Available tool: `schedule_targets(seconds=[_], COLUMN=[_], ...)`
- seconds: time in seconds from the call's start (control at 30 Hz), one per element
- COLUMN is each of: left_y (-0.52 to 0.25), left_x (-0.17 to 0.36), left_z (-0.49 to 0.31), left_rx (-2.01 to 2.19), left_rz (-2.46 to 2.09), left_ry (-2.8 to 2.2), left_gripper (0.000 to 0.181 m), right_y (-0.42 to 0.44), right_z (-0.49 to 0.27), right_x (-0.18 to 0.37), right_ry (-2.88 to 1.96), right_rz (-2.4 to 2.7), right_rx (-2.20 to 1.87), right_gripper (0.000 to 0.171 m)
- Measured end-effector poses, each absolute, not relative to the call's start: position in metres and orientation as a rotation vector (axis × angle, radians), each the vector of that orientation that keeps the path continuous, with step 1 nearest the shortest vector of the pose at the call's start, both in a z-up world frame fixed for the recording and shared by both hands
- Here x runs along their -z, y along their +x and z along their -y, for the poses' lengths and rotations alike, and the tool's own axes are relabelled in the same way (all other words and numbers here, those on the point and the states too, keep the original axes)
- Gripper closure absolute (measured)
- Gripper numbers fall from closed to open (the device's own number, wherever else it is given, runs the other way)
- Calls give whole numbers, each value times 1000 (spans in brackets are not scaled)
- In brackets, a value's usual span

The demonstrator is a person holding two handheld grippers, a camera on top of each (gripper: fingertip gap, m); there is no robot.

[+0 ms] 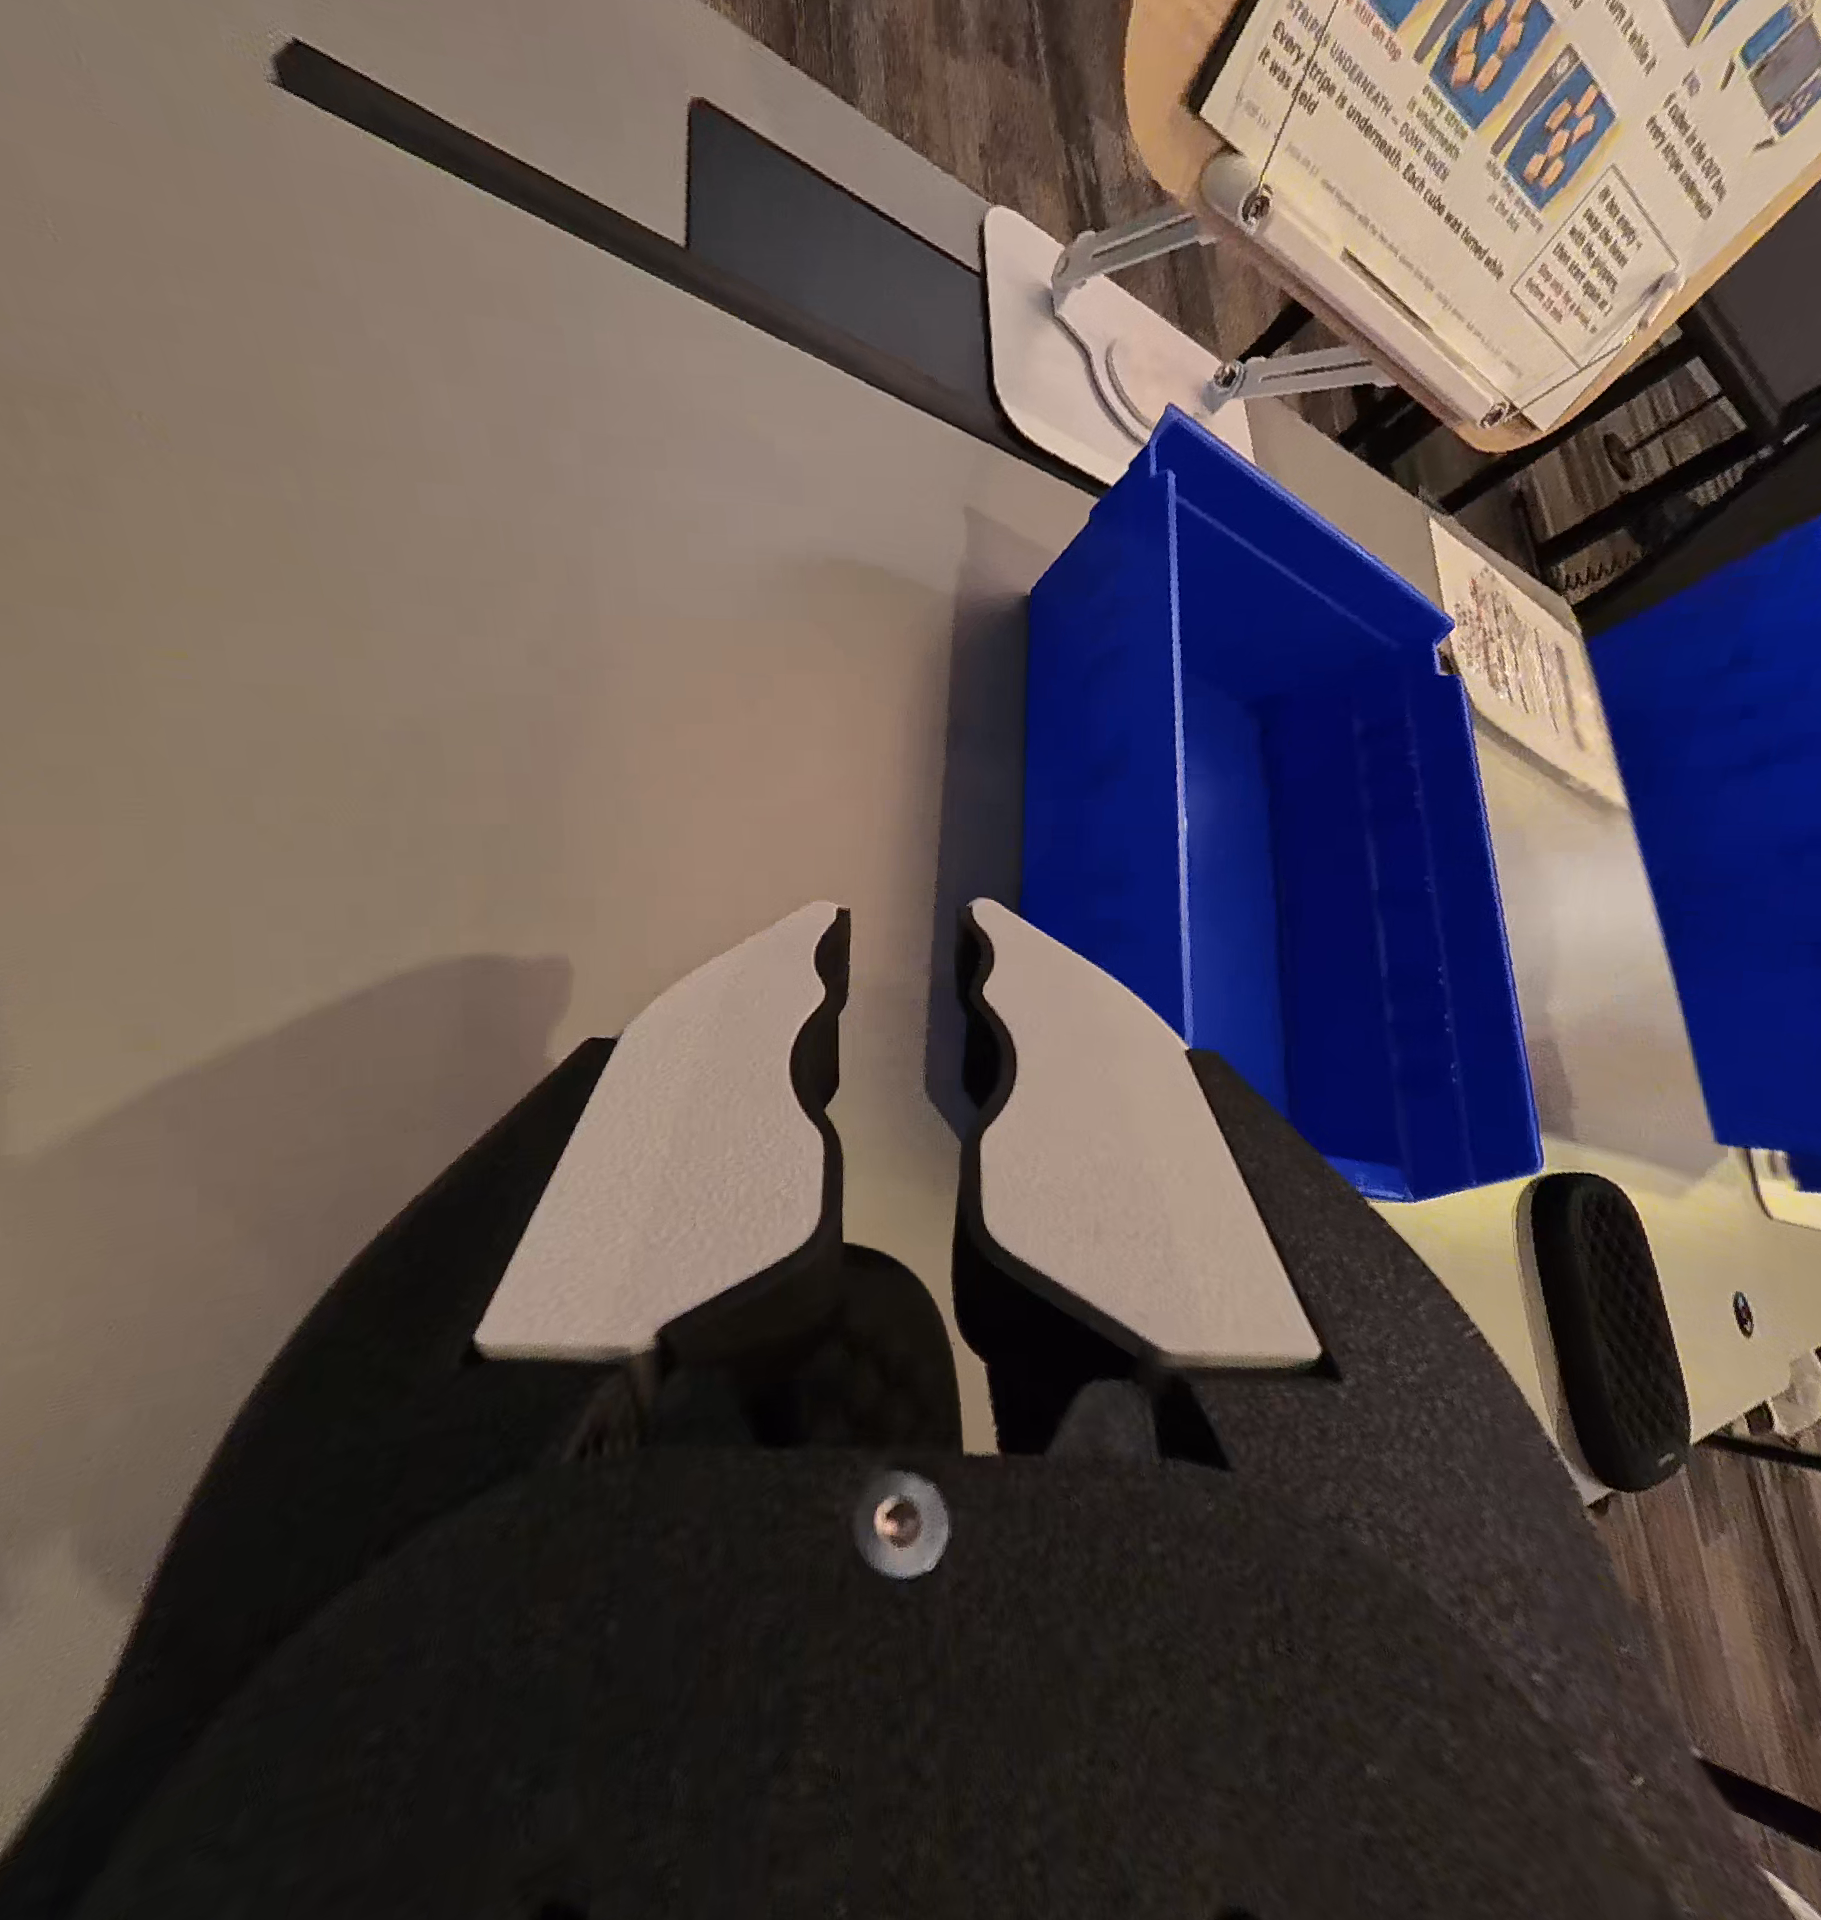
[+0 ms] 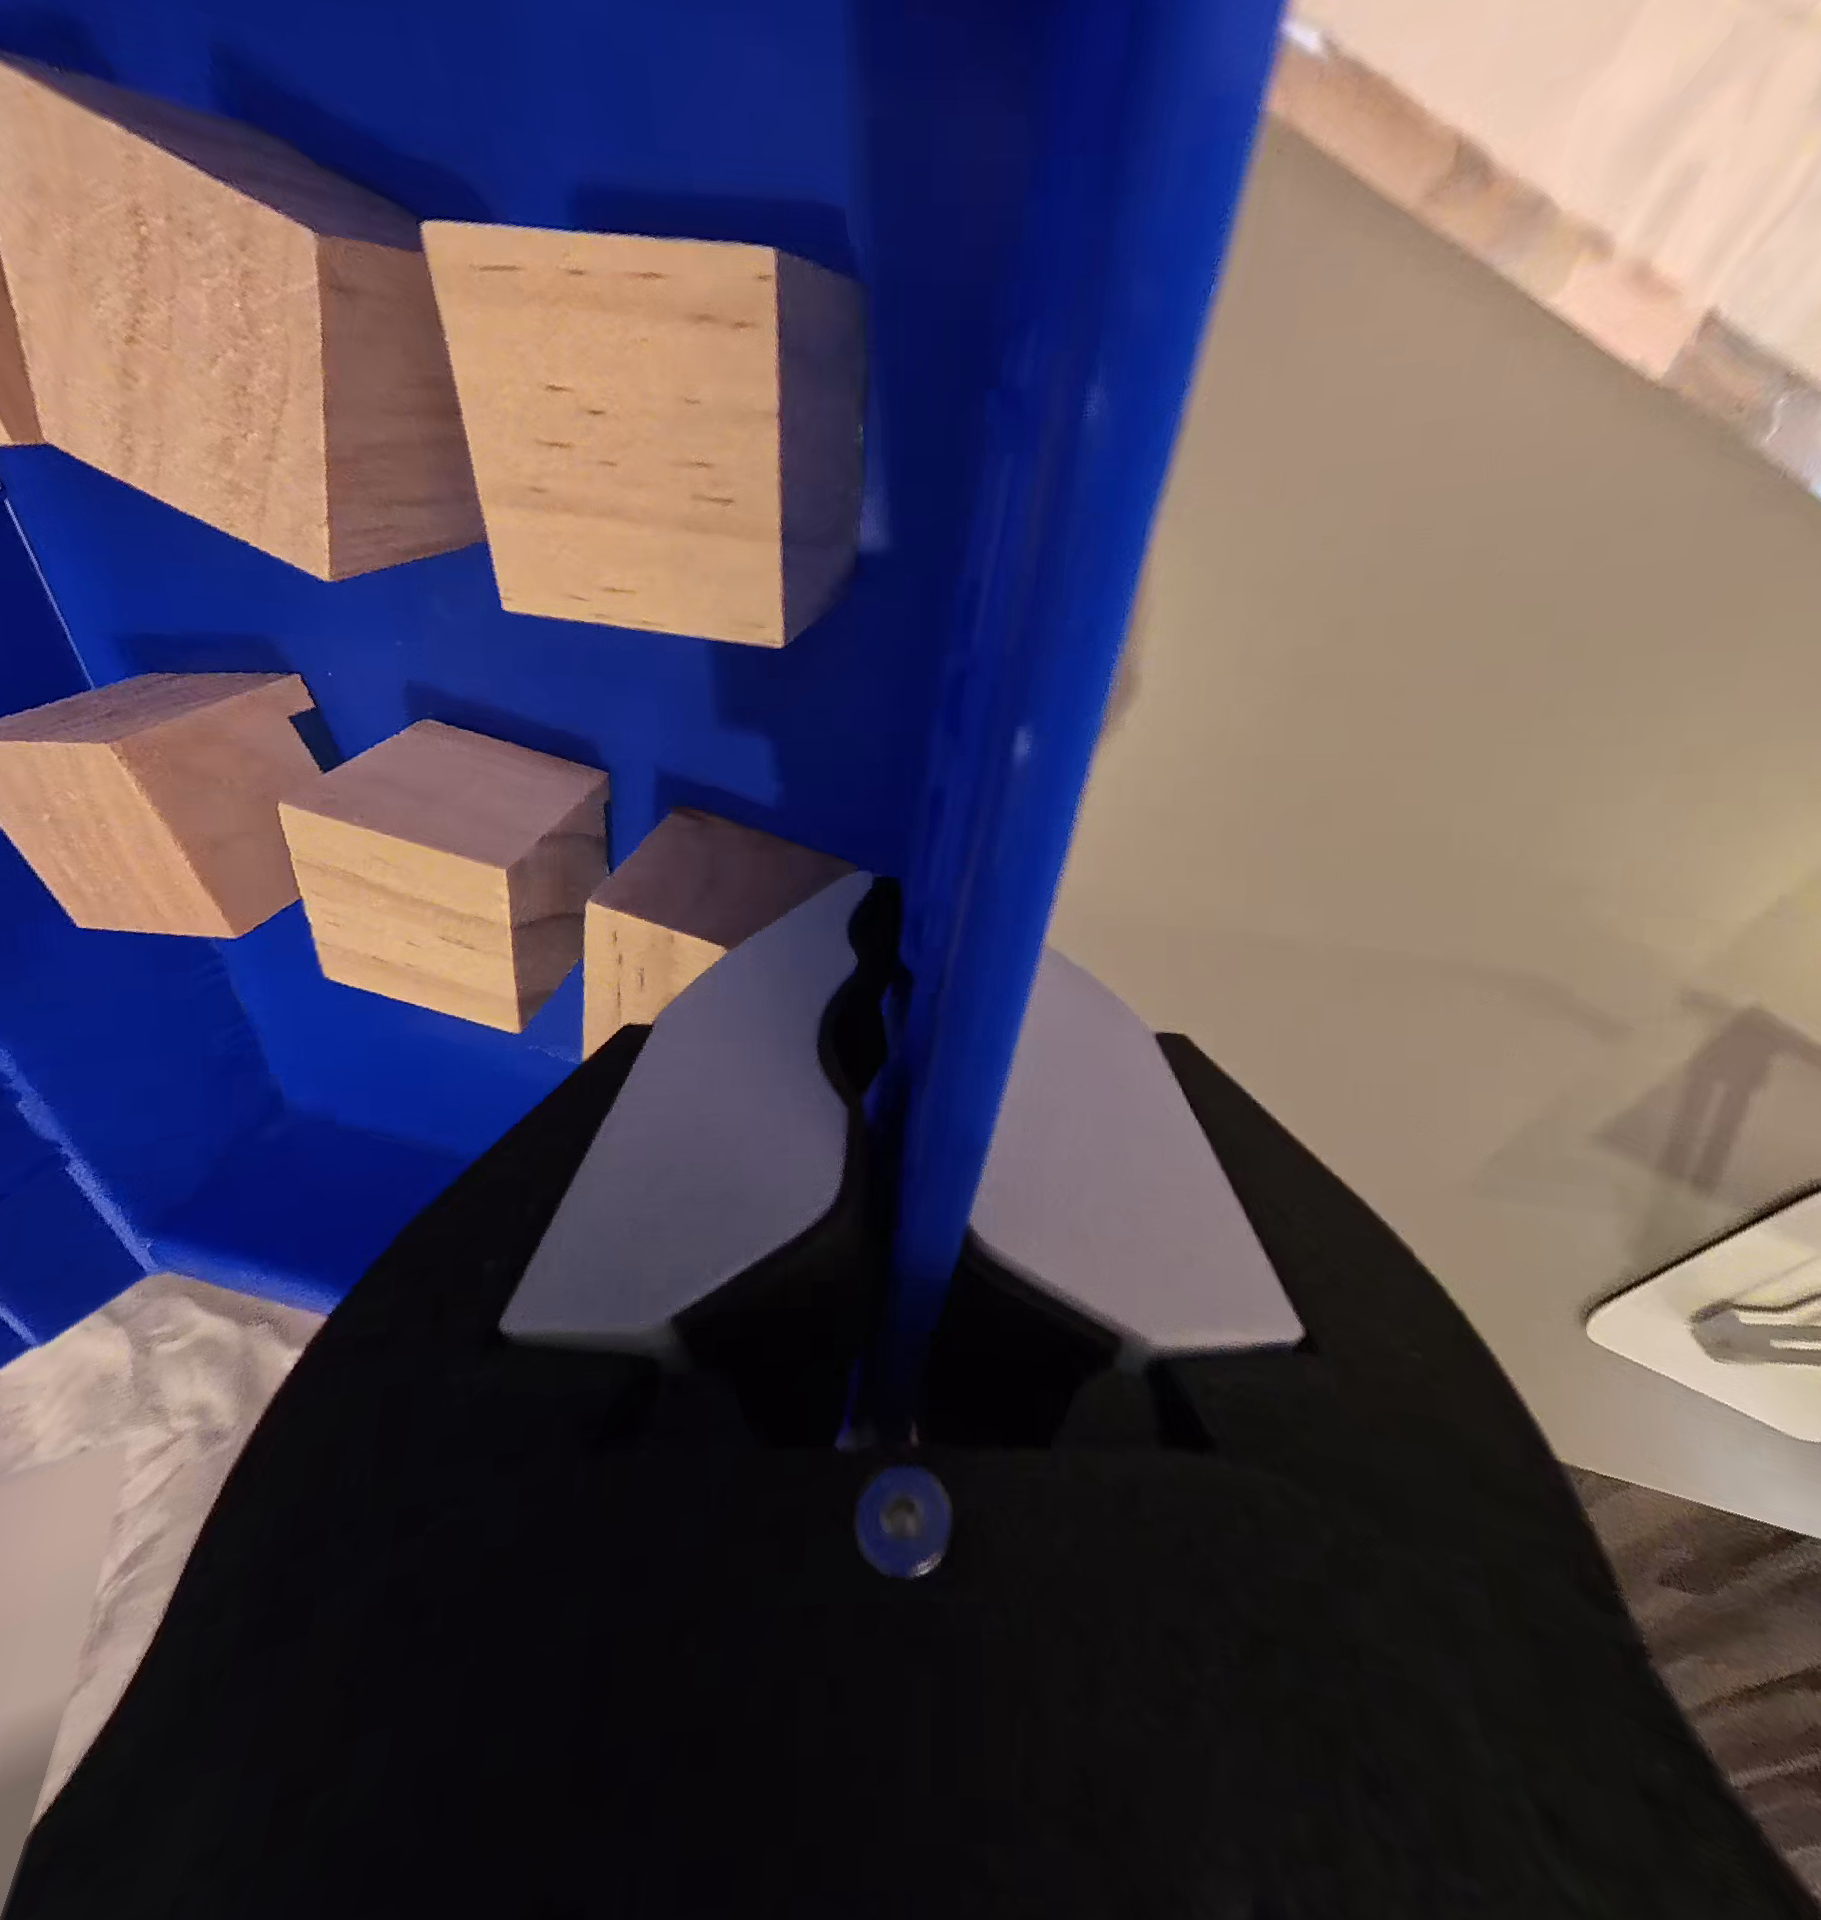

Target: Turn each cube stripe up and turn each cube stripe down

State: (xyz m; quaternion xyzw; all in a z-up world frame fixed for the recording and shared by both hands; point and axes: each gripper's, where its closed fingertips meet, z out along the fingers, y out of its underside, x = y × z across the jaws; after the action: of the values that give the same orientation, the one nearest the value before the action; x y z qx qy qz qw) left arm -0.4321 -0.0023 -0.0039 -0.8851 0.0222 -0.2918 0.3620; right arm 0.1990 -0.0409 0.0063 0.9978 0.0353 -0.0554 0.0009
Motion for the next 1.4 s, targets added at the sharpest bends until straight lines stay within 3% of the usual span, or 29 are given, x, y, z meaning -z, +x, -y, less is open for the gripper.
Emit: schedule_targets(seconds=[0.17,0.33,0.57,0.77,1.1,1.4], left_y=[-450,-476,-549,-605,-640,-601], left_x=[10,14,37,38,55,61], left_z=[15,28,46,64,69,45], left_rx=[717,709,746,764,765,805], left_rz=[-32,12,166,259,336,239], left_ry=[-2311,-2295,-2314,-2224,-2200,-2256], left_gripper=[162,163,165,168,169,169], right_y=[97,-53,-256,-379,-401,-368], right_z=[2,-47,-89,-111,-120,-117], right_x=[-58,-74,-48,4,101,131], right_ry=[3132,3108,2985,2944,2964,3020], right_rz=[-322,-594,-865,-923,-639,-528], right_rx=[221,354,463,530,416,281], right_gripper=[166,166,166,166,166,165])
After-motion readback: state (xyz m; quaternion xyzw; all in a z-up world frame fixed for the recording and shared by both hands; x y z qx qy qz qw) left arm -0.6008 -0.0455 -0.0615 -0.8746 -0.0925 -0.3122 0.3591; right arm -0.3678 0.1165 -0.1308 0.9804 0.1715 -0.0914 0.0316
